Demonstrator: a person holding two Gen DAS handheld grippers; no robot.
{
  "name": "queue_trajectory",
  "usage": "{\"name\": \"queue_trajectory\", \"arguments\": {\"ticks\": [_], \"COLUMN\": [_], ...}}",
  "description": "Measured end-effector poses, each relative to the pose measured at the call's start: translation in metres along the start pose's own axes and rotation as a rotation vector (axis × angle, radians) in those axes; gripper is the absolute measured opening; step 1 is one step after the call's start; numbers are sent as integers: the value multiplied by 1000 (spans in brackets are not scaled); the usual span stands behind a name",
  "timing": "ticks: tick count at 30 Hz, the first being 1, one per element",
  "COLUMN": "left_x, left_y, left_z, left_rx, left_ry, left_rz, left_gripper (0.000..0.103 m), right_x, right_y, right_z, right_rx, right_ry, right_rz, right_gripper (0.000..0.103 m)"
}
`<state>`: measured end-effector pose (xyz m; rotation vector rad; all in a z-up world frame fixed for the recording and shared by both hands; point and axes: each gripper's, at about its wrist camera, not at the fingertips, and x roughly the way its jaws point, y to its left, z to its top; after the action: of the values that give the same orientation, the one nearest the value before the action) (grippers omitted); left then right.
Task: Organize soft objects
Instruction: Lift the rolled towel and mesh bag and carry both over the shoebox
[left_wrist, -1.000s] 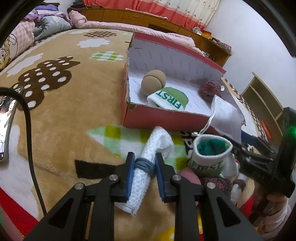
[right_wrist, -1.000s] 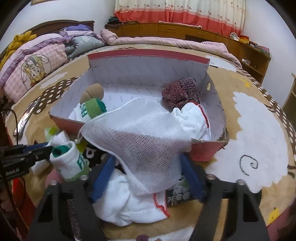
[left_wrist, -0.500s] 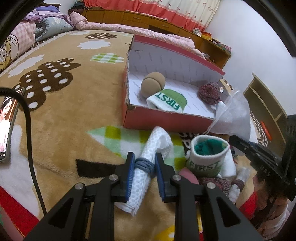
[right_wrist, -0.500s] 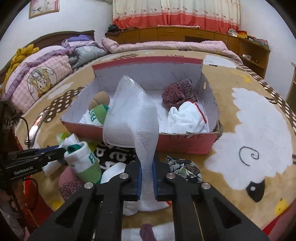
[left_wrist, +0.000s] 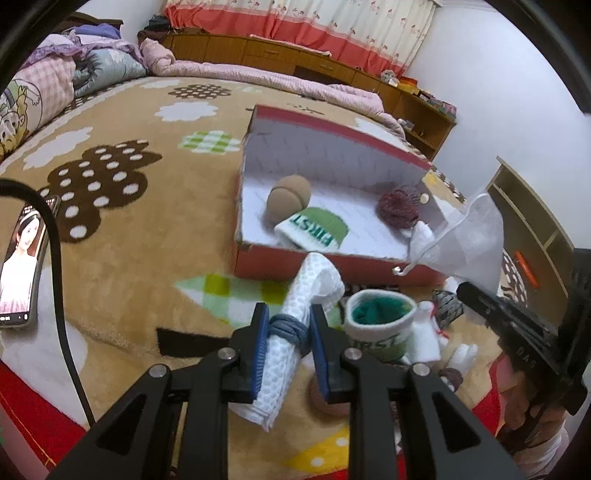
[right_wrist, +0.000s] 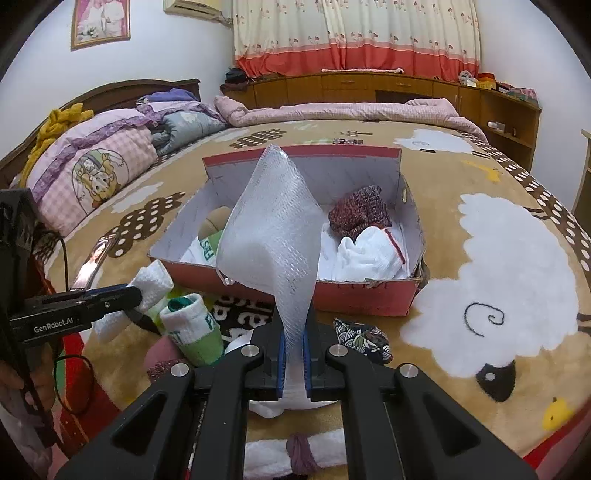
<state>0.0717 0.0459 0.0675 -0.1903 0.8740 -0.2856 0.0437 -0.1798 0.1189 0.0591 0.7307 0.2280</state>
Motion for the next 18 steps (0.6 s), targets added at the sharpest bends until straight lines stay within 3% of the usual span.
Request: {"name": "queue_trajectory", "arguments": {"ticks": [18], "left_x": [-12], "left_y": [-38], "left_z": [56], "left_rx": [55], "left_ry": [-98], "left_rz": [-24], "left_gripper": [23], "right_x": [-10], "right_y": [1], "right_z": [28], "right_rx": [-37], "right_ry": [-57], "right_rz": [5], "right_gripper": [8]}}
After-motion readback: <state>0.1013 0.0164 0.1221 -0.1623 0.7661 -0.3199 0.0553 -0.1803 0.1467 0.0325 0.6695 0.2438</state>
